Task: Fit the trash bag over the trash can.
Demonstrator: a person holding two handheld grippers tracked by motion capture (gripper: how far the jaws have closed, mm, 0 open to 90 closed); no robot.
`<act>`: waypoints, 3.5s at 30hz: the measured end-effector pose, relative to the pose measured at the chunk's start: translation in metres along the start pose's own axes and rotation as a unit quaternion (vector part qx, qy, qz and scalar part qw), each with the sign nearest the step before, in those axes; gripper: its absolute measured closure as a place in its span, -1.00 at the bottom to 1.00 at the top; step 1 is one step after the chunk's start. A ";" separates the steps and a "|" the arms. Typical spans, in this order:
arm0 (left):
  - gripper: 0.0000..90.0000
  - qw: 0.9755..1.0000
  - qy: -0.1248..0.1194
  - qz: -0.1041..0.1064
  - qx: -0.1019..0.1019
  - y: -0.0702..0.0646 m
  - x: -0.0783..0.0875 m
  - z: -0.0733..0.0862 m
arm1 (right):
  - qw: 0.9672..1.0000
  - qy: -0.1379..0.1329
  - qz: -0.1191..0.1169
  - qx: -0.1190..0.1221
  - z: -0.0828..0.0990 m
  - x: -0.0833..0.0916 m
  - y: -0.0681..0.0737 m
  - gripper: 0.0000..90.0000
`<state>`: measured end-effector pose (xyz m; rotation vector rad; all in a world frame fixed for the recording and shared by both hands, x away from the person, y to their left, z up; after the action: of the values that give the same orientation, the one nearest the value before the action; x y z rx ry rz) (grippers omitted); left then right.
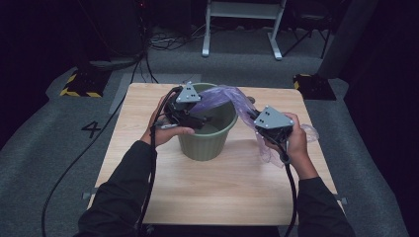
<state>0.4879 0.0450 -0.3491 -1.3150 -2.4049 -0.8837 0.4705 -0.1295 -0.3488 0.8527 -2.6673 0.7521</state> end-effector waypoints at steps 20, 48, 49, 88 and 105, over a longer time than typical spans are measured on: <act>0.16 0.998 0.055 0.034 -0.014 -0.003 0.001 0.023 | 1.000 -0.017 -0.009 -0.020 -0.018 -0.002 0.004 0.97; -0.54 1.000 0.012 -0.013 0.009 0.012 0.015 0.022 | 0.999 0.024 -0.047 0.013 -0.031 -0.039 0.028 0.99; -0.54 1.000 0.012 -0.010 0.006 0.011 0.013 0.019 | 0.998 0.025 -0.050 0.016 -0.031 -0.040 0.030 0.99; 1.00 0.995 0.094 -0.007 -0.034 0.017 0.004 0.049 | 0.997 0.043 -0.053 -0.024 -0.012 -0.005 0.022 -0.26; 0.71 0.997 0.078 -0.008 -0.014 0.021 0.006 0.054 | 0.998 0.010 -0.053 -0.043 0.011 0.008 0.002 0.94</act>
<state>0.5049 0.0912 -0.3800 -1.1922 -2.2934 -0.9901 0.4624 -0.1379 -0.3559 0.9489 -2.5925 0.6124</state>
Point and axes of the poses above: each handheld gripper's, and its own axes: x roughly backward along the jaws, z roughly out of its underside, y roughly to its left, the point moved 9 cm from there along -x, roughly forward along the jaws, and after that the axes turned 14 degrees about -x, right-handed, at the moved point
